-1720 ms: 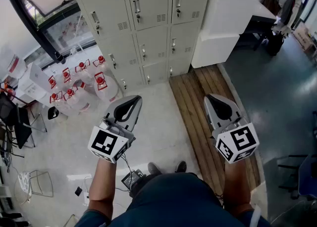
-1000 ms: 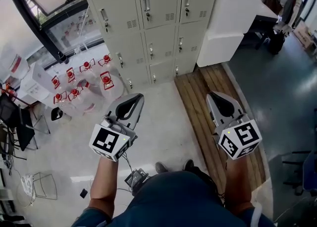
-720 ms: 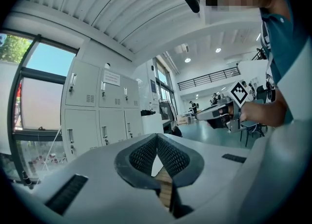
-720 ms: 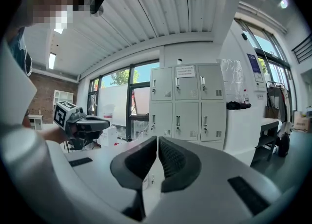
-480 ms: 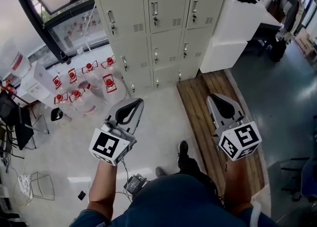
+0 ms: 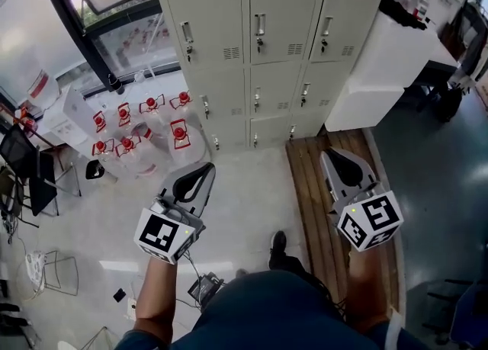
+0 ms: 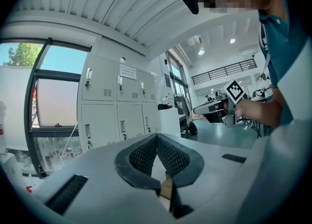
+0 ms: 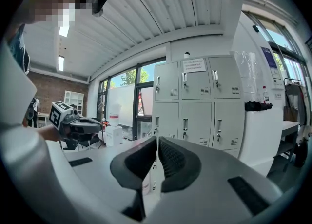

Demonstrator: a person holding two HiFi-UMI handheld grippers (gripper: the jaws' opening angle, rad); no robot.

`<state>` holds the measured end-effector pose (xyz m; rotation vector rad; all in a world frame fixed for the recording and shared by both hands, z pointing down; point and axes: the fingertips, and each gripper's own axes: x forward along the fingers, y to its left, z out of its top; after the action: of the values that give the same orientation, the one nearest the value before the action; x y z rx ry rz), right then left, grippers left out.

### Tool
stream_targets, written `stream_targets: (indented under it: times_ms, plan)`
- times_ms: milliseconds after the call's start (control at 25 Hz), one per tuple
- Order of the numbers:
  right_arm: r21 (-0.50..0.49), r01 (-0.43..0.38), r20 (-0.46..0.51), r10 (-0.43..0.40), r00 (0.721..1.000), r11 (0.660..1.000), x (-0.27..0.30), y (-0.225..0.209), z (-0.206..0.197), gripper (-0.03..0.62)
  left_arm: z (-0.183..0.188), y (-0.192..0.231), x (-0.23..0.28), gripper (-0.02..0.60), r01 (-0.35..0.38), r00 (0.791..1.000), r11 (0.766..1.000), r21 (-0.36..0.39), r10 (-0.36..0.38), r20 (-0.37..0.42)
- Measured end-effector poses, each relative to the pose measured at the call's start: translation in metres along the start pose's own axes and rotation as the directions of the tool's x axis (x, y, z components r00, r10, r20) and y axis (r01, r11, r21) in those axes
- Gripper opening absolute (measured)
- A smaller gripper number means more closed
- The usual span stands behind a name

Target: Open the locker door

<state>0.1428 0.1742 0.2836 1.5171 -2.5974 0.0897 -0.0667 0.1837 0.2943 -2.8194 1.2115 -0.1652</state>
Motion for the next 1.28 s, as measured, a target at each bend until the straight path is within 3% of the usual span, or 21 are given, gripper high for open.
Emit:
stream_targets:
  times_ms: [440, 840, 1280]
  plan:
    - [-0.004, -0.122, -0.029, 0.122, 0.992, 0.993, 0.097, -0.096, 0.000, 0.037, -0.001, 0.047, 0.110, 0.017, -0.102, 0.994, 0.995, -0.022, 0.102, -0.027]
    - [0.008, -0.184, -0.023, 0.184, 0.983, 0.983, 0.152, -0.180, 0.000, 0.037, 0.014, 0.071, 0.196, 0.017, -0.173, 0.984, 0.985, 0.019, 0.174, -0.044]
    - [0.011, -0.194, -0.024, 0.194, 0.981, 0.981, 0.201, -0.196, -0.001, 0.037, -0.001, 0.105, 0.231, 0.017, -0.176, 0.983, 0.984, -0.008, 0.176, -0.050]
